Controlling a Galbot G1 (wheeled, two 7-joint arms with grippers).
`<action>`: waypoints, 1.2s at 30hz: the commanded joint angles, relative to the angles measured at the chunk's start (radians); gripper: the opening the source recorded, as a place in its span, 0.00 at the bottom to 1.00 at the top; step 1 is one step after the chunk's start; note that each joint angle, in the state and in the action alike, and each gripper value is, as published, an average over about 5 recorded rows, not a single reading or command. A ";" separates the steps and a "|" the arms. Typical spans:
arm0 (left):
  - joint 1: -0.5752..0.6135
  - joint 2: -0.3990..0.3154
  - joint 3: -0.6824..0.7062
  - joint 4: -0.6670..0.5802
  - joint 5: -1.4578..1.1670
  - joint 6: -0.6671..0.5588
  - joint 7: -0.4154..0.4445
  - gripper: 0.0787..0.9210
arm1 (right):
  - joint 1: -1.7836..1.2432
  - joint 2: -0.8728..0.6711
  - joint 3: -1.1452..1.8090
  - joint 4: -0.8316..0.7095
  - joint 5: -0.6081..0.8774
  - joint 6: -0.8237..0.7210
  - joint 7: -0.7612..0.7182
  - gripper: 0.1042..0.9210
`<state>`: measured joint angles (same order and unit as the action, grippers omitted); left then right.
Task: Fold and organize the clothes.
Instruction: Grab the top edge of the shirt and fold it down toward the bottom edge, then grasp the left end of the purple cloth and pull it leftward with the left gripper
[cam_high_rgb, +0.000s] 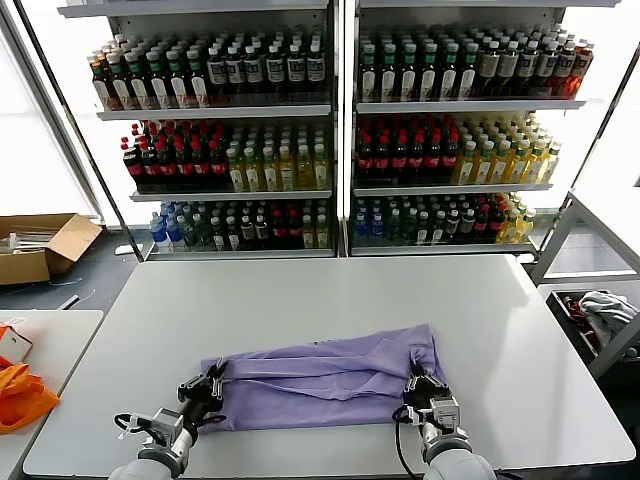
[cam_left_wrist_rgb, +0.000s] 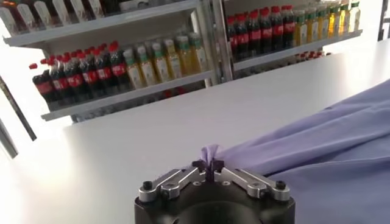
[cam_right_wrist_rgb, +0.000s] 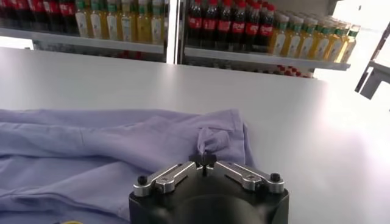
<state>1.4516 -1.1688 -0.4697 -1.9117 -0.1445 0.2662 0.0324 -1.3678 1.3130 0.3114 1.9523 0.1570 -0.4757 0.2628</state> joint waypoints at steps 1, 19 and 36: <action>0.010 0.009 -0.054 -0.061 0.022 0.042 -0.004 0.13 | -0.013 -0.013 0.005 0.022 -0.030 0.002 -0.007 0.06; 0.048 -0.189 -0.118 -0.130 -0.113 0.119 -0.112 0.75 | -0.044 -0.047 0.099 0.271 0.100 0.040 0.029 0.69; 0.057 -0.241 -0.097 -0.077 -0.129 0.133 -0.117 0.88 | -0.074 -0.061 0.098 0.259 0.099 0.045 0.040 0.88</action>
<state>1.5013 -1.3715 -0.5702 -2.0001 -0.2557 0.3855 -0.0784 -1.4368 1.2560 0.4044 2.1937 0.2460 -0.4340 0.2981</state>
